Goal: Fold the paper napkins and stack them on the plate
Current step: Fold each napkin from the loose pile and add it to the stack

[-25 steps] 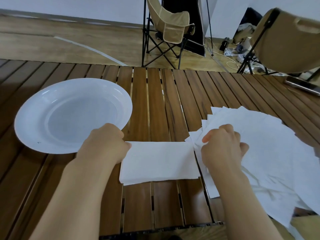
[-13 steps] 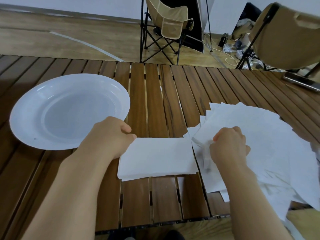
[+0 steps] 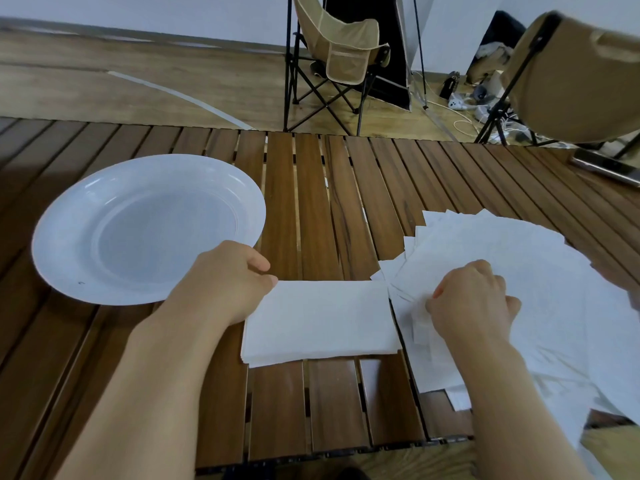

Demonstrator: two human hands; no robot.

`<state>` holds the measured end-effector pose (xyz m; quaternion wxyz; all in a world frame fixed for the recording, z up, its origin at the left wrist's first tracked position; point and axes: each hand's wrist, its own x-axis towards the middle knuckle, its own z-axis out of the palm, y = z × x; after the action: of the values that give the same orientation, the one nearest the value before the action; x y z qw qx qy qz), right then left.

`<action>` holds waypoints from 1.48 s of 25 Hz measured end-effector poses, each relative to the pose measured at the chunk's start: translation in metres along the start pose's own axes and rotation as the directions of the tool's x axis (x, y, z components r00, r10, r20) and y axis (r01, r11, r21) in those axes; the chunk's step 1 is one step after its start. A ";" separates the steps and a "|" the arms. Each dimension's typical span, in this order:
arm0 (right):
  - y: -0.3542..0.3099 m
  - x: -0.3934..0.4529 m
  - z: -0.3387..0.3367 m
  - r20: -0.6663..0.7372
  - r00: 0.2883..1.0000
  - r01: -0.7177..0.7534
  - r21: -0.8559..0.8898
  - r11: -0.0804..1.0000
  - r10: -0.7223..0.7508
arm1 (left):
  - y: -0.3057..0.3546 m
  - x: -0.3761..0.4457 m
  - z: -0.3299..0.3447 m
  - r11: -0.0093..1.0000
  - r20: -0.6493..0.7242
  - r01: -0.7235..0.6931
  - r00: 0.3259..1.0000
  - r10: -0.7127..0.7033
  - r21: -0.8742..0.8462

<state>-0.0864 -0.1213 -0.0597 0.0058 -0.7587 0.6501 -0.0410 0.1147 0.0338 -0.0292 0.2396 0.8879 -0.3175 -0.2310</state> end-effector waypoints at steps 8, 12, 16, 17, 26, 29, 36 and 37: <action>0.003 -0.001 0.000 -0.009 1.000 -0.007 -0.057 0.998 0.007 | 0.001 0.000 0.002 1.000 0.006 0.025 1.000 -0.025 -0.016; 0.001 -0.001 0.002 -0.027 1.000 -0.013 -0.050 0.999 0.011 | 0.001 0.000 0.002 1.000 0.001 0.016 1.000 -0.016 -0.012; 0.003 0.001 0.002 -0.035 0.999 -0.012 -0.052 0.999 0.010 | 0.001 0.000 0.002 1.000 -0.001 0.008 1.000 -0.008 -0.009; 0.004 0.001 0.002 -0.023 1.000 -0.005 -0.047 0.999 0.004 | 0.001 0.000 0.002 1.000 0.000 0.005 1.000 -0.005 -0.009; 0.011 0.001 -0.003 0.012 1.000 0.011 0.036 0.999 -0.012 | 0.000 0.000 0.001 1.000 0.023 0.011 1.000 -0.010 -0.016; 0.012 -0.001 -0.003 0.022 0.999 0.025 0.004 1.000 -0.025 | 0.001 -0.001 0.000 1.000 0.030 0.009 0.999 -0.009 -0.013; 0.007 -0.003 -0.016 -0.066 0.995 0.087 0.171 0.981 -0.077 | 0.003 -0.003 -0.002 1.000 0.013 0.006 1.000 -0.005 -0.018; 0.004 -0.003 -0.021 -0.091 0.991 0.119 0.272 0.955 -0.097 | 0.004 -0.004 -0.002 1.000 0.005 -0.005 1.000 0.005 -0.021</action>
<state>-0.0922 -0.1185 -0.0387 0.0847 -0.7827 0.5952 -0.1610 0.1113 0.0345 -0.0240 0.2488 0.8839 -0.3177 -0.2363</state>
